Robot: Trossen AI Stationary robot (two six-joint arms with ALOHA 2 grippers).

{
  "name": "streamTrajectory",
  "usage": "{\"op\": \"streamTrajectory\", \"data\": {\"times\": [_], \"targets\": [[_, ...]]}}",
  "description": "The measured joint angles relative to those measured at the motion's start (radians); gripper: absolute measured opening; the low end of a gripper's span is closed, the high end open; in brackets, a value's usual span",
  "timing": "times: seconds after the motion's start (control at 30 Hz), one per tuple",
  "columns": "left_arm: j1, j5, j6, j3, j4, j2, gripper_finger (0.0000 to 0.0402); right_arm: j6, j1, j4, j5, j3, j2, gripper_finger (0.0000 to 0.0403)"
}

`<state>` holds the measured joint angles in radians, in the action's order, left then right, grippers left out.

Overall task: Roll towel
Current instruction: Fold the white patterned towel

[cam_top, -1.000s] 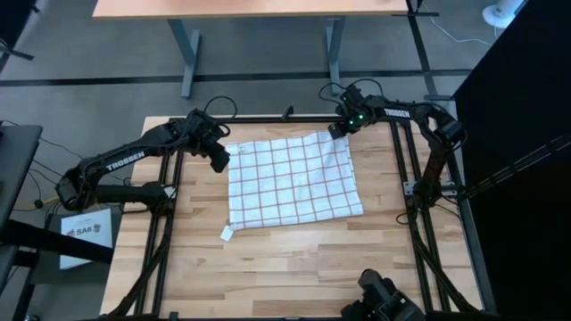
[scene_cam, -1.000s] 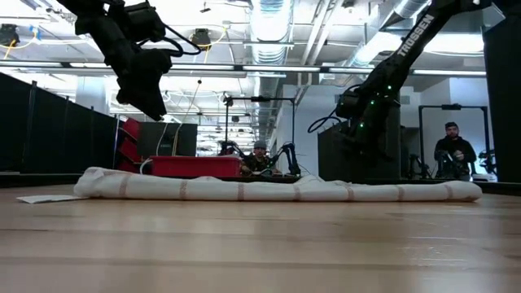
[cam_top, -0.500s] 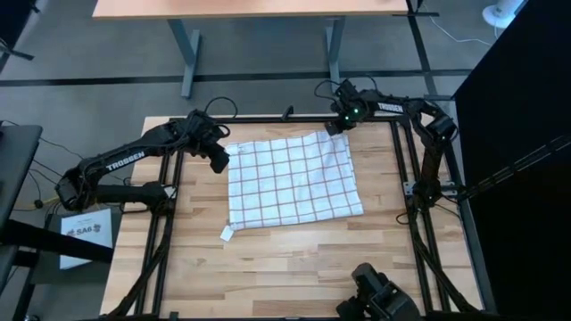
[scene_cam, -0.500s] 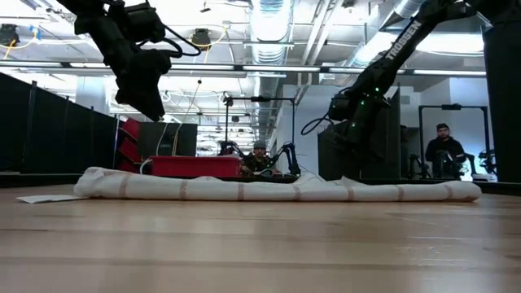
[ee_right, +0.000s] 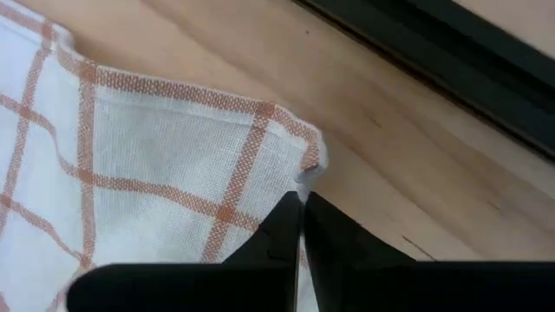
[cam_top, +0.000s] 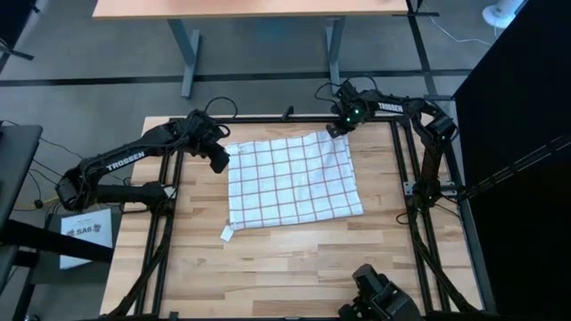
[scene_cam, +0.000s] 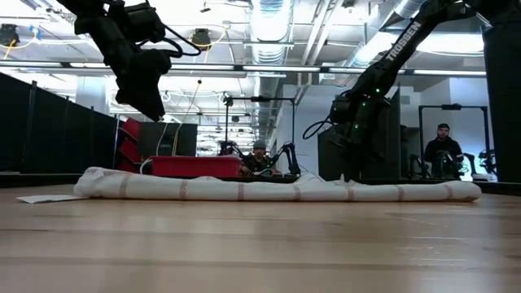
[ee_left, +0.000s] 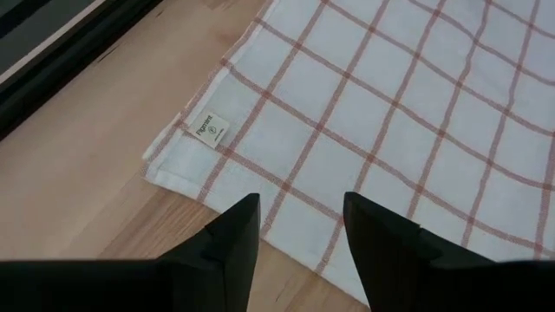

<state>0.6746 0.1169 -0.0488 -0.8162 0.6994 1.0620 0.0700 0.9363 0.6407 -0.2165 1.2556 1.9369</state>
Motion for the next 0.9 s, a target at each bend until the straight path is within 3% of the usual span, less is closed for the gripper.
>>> {"op": "streamTrajectory", "data": {"times": [0.5,0.9], "targets": [[0.000,0.000,0.012,0.000,-0.003,0.000,0.0153,-0.009,0.065,0.171,0.005,-0.007,-0.141,0.0000],[0.000,-0.001,0.023,0.000,-0.006,0.000,0.0153,-0.010,0.120,0.031,0.010,-0.126,-0.131,0.0000]]}}
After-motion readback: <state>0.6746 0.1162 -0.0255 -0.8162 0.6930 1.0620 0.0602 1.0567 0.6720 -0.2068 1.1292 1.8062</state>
